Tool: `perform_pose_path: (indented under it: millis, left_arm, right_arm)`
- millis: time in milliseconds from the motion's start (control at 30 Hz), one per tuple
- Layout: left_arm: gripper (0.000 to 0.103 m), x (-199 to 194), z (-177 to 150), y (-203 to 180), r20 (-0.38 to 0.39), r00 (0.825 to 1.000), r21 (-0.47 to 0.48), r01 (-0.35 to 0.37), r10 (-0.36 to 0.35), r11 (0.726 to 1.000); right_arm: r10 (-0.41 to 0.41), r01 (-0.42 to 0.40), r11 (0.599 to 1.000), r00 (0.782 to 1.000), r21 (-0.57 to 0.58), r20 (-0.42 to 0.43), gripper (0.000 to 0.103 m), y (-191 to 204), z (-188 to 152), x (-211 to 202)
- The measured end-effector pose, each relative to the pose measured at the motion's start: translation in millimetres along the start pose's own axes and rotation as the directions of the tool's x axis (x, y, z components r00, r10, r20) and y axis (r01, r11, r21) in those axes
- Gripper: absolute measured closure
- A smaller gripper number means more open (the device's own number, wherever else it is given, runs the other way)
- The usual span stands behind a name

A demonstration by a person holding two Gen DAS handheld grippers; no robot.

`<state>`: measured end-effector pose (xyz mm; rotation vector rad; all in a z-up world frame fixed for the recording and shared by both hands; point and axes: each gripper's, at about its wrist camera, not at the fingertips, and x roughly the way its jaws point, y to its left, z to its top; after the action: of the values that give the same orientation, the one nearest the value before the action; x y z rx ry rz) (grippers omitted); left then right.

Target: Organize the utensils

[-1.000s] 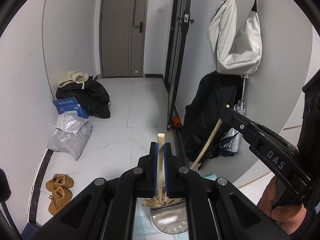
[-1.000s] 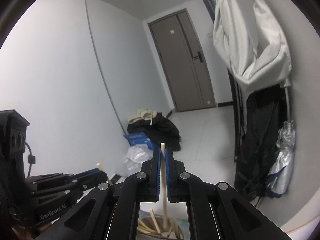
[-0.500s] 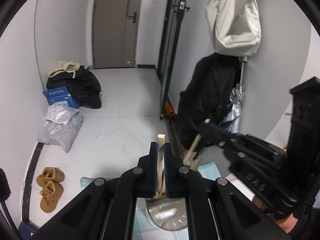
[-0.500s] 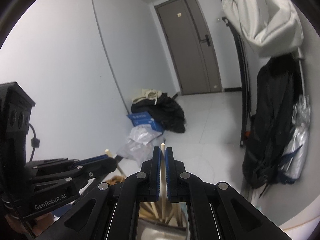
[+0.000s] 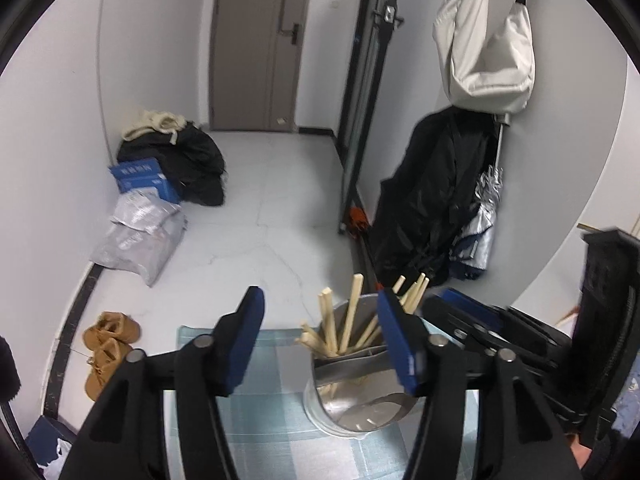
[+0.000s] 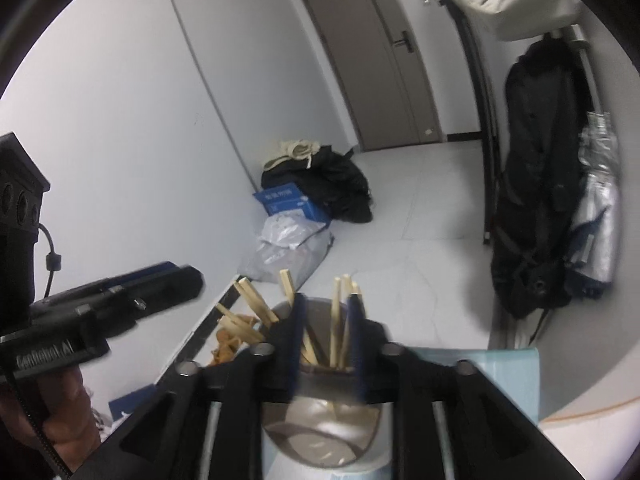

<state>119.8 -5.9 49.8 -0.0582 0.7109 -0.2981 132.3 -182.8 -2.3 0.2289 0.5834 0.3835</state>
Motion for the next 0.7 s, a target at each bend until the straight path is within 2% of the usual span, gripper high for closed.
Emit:
perform_pose_path:
  millis: [133,200,300,433,467,500,567,700]
  left_arm:
    - [0.047,-19.4,-3.3,1.0,0.043,0.999,-0.024,-0.017,0.018,1.0]
    - [0.041,-28.2,-6.4,0.1,0.057,0.998,-0.032,-0.029,0.03,0.999]
    - [0.037,-41.8,-11.2,-3.1,0.088,0.995,-0.04,-0.053,0.057,0.998]
    - [0.034,-64.5,-21.6,-7.0,0.145,0.989,-0.043,-0.035,0.041,0.998]
    - [0.03,-70.2,-24.3,-8.9,0.159,0.986,-0.039,-0.04,0.046,0.998]
    - [0.025,-74.6,-26.7,-10.7,0.172,0.984,-0.037,-0.046,0.052,0.998]
    - [0.02,-86.0,-32.4,-14.0,0.21,0.975,-0.03,-0.061,0.066,0.998]
    - [0.01,-100.3,-43.2,-18.0,0.252,0.963,-0.032,-0.092,0.097,0.995]
  right_arm:
    - [-0.026,0.026,1.0,0.998,0.001,0.048,0.057,1.3,-4.9,-26.6]
    - [-0.034,0.034,0.999,0.997,0.001,0.062,0.056,3.0,-6.6,-38.4]
    - [-0.048,0.05,0.999,0.995,-0.012,0.091,0.053,11.8,-10.5,-58.4]
    - [-0.086,0.096,0.994,0.982,-0.051,0.168,0.028,28.9,-17.9,-88.8]
    - [-0.094,0.107,0.993,0.977,-0.059,0.194,0.023,32.4,-20.8,-97.1]
    - [-0.091,0.108,0.992,0.972,-0.067,0.216,0.021,36.0,-23.5,-105.0]
    - [-0.091,0.113,0.99,0.966,-0.079,0.243,0.016,43.6,-29.3,-117.8]
    - [-0.09,0.121,0.988,0.955,-0.093,0.283,0.013,52.0,-42.9,-137.3]
